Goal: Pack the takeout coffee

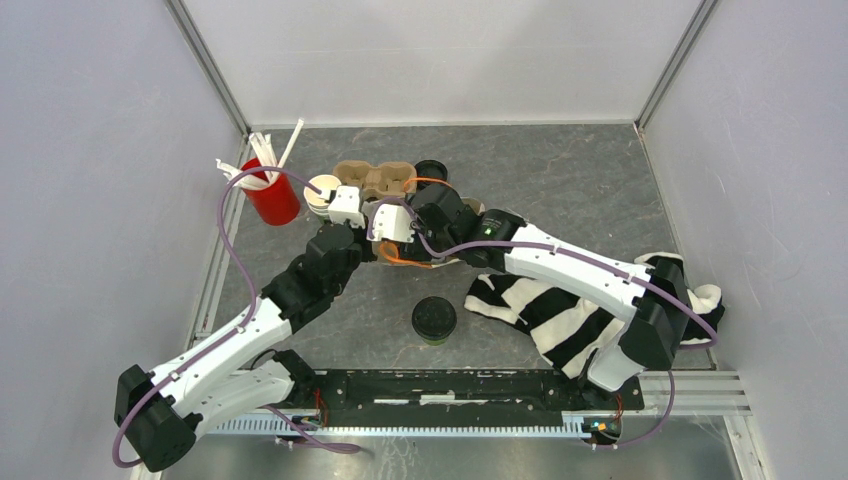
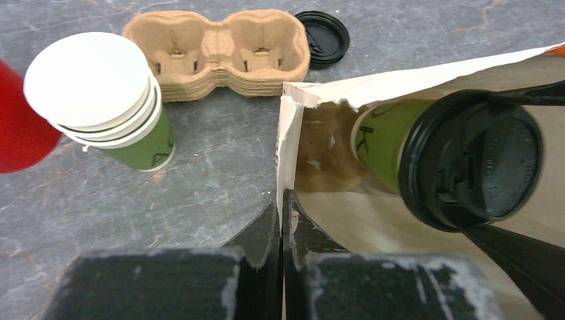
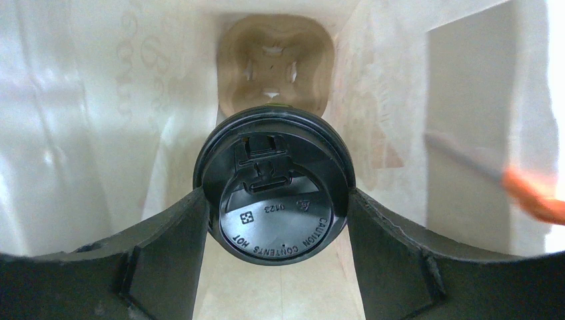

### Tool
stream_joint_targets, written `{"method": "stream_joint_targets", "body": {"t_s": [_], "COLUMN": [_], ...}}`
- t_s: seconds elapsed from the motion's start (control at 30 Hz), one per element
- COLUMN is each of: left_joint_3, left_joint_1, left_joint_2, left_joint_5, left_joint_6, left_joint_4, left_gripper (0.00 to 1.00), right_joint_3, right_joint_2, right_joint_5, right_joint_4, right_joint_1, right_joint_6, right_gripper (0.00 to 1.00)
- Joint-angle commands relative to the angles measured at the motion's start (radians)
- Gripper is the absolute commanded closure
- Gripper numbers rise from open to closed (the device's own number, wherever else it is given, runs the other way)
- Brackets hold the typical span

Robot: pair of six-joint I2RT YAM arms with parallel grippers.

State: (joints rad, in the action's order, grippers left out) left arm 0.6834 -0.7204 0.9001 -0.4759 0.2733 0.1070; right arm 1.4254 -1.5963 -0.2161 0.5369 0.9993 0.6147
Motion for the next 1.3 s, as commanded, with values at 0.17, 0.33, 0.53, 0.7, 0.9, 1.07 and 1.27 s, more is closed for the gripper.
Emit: {"method": "stream_joint_targets", "body": {"t_s": [0.17,0.33,0.53,0.7,0.9,1.07,1.27], "left_joint_3": [0.049,0.008,-0.046,-0.065,-0.082,-0.088,-0.084], "left_joint_1": [-0.004,-0.004,-0.004,-0.004,-0.004,-0.004,-0.004], "left_joint_2": [-0.039,-0.061,-0.061,-0.088,-0.119,-0.125,-0.121], "left_joint_5": [-0.085,-0.044,-0.051,-0.041,-0.040,-0.033,-0.025], "left_joint_6": [-0.097,-0.112,-0.150,-0.125,-0.110,-0.104,-0.114], "left_joint_4": [0.016,-0.041,-0.103,-0.096,-0.073,-0.066,-0.066], "left_gripper": [0.98,0.98,0.98,0.98,0.98,0.98,0.98], "right_joint_3": [-0.008,-0.045,-0.081,-0.087,-0.069,-0.086,-0.093], "right_joint_2": [0.019,0.010,0.006,0.010,0.000,0.005,-0.013], "right_joint_5": [-0.080,-0.079,-0.089,-0.071,-0.092,-0.109,-0.085], "right_joint_4": [-0.015,-0.087,-0.154,-0.160,-0.139,-0.117,-0.143], "right_joint_1": [0.006,0.005,-0.002,-0.019,-0.026,-0.033,-0.045], "right_joint_6": [0.050,0.035,0.045,0.053,0.065,0.073,0.064], "right_gripper": [0.43,0.44,0.44,0.44,0.44,0.44,0.44]}}
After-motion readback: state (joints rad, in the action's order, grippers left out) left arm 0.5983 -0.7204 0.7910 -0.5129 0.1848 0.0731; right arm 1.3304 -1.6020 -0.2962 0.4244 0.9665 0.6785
